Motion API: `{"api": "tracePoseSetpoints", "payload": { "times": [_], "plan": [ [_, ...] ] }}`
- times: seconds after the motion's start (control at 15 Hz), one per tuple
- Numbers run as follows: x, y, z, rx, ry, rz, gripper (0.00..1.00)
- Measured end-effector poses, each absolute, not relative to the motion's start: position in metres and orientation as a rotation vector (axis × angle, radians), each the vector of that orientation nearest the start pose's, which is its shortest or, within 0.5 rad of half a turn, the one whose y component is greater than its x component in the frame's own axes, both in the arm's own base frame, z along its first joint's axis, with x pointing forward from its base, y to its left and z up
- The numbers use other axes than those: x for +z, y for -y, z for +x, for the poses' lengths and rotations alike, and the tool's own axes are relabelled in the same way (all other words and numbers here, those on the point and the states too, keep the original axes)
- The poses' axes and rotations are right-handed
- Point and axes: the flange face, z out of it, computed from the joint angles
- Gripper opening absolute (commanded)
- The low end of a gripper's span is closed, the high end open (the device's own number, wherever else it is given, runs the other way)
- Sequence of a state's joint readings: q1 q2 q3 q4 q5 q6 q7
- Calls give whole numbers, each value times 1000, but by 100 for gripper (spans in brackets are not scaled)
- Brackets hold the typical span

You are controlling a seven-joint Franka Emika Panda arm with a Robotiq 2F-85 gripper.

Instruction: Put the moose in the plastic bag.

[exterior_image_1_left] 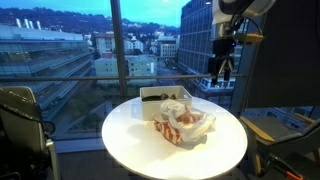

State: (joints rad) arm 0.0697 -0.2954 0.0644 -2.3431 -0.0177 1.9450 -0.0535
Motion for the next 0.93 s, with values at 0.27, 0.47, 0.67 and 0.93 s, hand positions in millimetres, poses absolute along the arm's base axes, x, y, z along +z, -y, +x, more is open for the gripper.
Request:
{"api": "tracePoseSetpoints", "payload": {
  "times": [0.27, 0.47, 0.67, 0.93],
  "plan": [
    [411, -82, 508, 175, 347, -3140, 100],
    [391, -91, 564, 149, 357, -3137, 100],
    [377, -99, 617, 61, 349, -3126, 100],
    [352, -105, 677, -45, 323, -3112, 100]
  ]
}}
